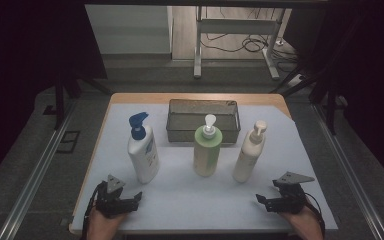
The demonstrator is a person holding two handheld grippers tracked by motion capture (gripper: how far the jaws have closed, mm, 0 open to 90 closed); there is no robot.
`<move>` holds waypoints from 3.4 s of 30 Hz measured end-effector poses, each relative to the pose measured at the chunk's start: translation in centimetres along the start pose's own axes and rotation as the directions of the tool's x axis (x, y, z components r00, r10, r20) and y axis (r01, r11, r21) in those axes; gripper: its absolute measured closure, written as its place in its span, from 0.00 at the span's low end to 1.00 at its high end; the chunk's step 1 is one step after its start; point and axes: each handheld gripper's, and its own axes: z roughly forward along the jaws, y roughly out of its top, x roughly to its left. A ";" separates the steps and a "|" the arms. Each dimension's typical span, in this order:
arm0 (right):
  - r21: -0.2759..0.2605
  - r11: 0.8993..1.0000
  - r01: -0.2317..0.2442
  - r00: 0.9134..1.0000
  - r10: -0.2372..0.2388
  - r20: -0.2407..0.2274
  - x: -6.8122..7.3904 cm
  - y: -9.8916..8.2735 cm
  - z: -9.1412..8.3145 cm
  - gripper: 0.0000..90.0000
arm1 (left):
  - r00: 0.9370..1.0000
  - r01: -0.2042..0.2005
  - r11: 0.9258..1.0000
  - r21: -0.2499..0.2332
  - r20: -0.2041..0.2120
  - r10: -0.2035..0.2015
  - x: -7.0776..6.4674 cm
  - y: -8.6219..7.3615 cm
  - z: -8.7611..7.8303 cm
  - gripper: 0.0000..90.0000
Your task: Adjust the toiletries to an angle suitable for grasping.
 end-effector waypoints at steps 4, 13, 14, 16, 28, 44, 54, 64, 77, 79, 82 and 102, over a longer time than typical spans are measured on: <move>-0.017 1.000 0.012 0.999 -0.013 -0.032 0.4 0.4 -0.3 0.15 | 1.000 0.000 1.000 0.000 0.000 0.000 0.0 0.0 0.0 0.13; -0.030 1.000 0.005 0.998 -0.007 -0.065 0.8 1.3 -0.7 0.15 | 1.000 0.000 1.000 0.000 0.000 0.000 0.0 0.0 0.0 0.13; -0.033 0.999 0.003 0.997 -0.005 -0.073 0.9 1.5 -0.7 0.15 | 1.000 0.000 1.000 0.000 0.001 0.000 0.0 0.0 0.0 0.13; -0.040 0.999 -0.005 0.996 0.001 -0.088 1.0 1.7 -0.7 0.15 | 1.000 0.000 1.000 0.000 0.001 0.000 0.0 0.0 0.0 0.13; -0.064 0.998 0.010 0.993 -0.017 -0.120 1.8 3.2 -0.7 0.31 | 1.000 0.000 1.000 0.000 0.001 0.000 0.0 0.0 0.0 0.13; -0.086 0.995 0.045 0.987 -0.058 -0.147 3.8 4.7 0.1 0.71 | 1.000 0.001 1.000 -0.001 0.001 -0.001 0.0 0.0 0.0 0.13; -0.091 0.993 0.077 0.990 -0.087 -0.110 5.2 5.8 1.9 0.98 | 1.000 0.001 1.000 -0.001 0.001 -0.001 0.0 0.0 0.0 0.13; -0.092 0.994 0.061 0.996 -0.066 -0.057 5.8 6.5 3.9 0.99 | 1.000 0.001 1.000 0.000 0.002 -0.001 0.0 0.0 0.0 0.13; -0.096 0.995 0.038 0.999 -0.039 -0.014 5.6 6.2 4.3 1.00 | 1.000 0.001 1.000 -0.001 0.002 -0.001 0.0 0.0 0.0 0.13; -0.095 0.995 0.042 0.999 -0.043 -0.011 5.6 6.2 4.3 1.00 | 1.000 0.001 1.000 0.000 0.001 -0.001 0.0 0.0 0.0 0.13; -0.091 0.995 0.044 0.999 -0.045 -0.006 5.5 6.2 4.2 1.00 | 1.000 0.001 1.000 -0.001 0.002 -0.001 0.0 0.0 0.0 0.13; -0.078 0.997 0.009 1.000 -0.009 -0.005 3.3 4.8 2.6 0.99 | 1.000 0.002 1.000 -0.001 0.002 -0.002 0.0 0.0 0.0 0.13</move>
